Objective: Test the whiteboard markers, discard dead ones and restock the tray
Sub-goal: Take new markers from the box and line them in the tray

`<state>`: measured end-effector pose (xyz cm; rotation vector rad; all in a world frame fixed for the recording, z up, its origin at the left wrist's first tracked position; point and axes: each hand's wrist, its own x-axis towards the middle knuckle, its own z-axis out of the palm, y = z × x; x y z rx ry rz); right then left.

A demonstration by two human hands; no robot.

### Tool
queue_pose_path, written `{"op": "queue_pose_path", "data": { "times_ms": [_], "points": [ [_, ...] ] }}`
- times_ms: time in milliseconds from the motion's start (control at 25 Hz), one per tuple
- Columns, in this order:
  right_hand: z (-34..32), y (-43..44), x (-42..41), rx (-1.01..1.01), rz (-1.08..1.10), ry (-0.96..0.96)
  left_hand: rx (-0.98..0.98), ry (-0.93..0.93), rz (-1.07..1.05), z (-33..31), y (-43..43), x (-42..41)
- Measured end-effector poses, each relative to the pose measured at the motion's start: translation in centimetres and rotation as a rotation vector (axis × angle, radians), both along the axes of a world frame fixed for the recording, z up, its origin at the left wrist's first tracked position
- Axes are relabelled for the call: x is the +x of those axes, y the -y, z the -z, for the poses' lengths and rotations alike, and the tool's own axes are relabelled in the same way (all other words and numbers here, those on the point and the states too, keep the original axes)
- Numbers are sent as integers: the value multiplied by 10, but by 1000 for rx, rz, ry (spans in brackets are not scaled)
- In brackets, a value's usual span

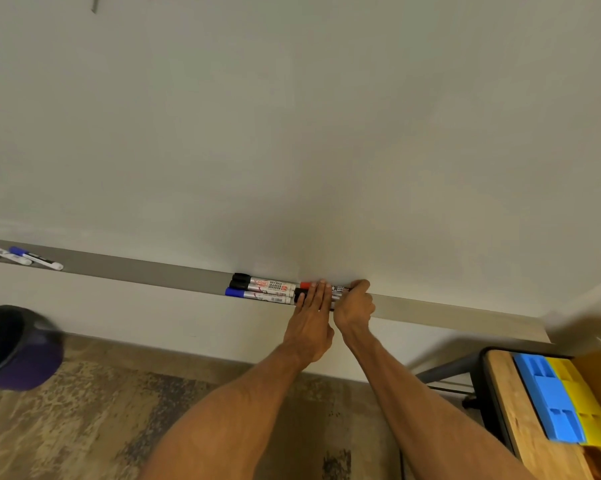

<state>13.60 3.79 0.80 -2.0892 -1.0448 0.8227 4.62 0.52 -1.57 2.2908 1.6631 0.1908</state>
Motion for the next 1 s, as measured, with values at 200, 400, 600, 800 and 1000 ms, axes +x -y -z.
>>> {"op": "queue_pose_path", "data": {
  "times_ms": [200, 400, 600, 800, 1000],
  "points": [
    [-1, 8, 0, 10, -108, 113, -5, -39, -15, 3, 0, 0],
    [-1, 16, 16, -11, -264, 314, -4, -94, -39, 2, 4, -1],
    [3, 16, 20, 5, -303, 267, 2, -113, -82, -2, 5, -1],
    [-3, 19, 20, -12, -318, 352, -4, -127, -80, -6, 3, -3],
    [-11, 24, 21, 56, -342, 533, 19, -97, -87, -11, 0, -14]
  ]
}}
